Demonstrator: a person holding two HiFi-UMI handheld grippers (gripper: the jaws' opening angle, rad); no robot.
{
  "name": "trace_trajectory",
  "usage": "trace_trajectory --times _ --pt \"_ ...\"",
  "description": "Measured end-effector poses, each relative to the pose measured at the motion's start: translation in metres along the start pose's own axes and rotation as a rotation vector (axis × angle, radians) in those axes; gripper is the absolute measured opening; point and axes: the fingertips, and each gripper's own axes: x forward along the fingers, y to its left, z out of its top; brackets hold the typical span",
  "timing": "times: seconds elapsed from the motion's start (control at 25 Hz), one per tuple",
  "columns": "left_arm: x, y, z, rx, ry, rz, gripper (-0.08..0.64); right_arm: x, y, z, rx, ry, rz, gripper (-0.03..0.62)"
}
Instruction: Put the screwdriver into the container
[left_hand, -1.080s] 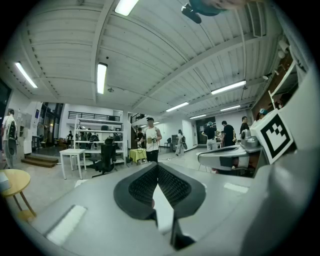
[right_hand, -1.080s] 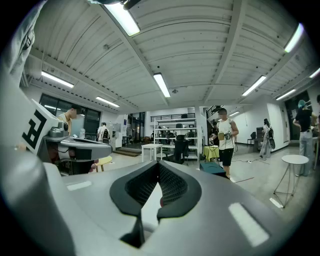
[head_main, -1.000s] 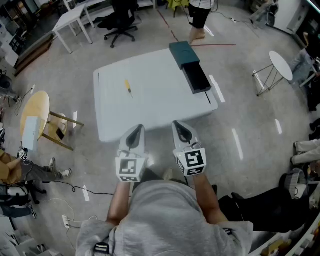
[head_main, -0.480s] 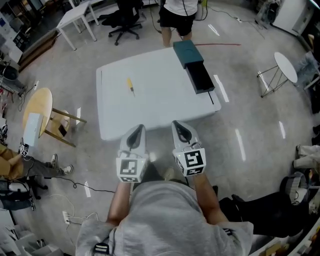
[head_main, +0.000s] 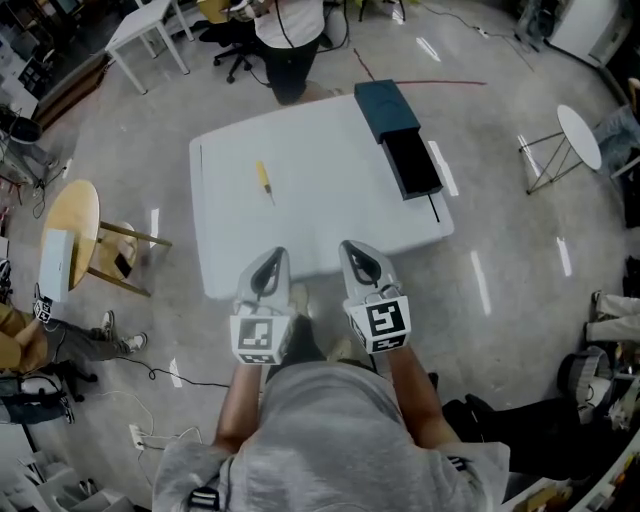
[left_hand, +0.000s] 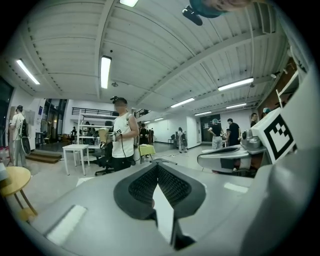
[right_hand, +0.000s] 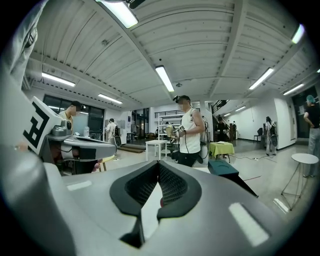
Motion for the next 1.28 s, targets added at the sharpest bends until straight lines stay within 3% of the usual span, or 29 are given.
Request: trace_trajectory --times 0.64,1.28 --pt "0.082 0.113 -0.016 -0.04 0.067 0.028 0.011 0.153 0.002 0.006 0.005 0.095 0.064 0.003" --pt "0.14 0.198 -0.068 -0.102 0.202 0.013 0.011 0.278 0.027 -0.044 0.073 0.286 0.13 0.003"
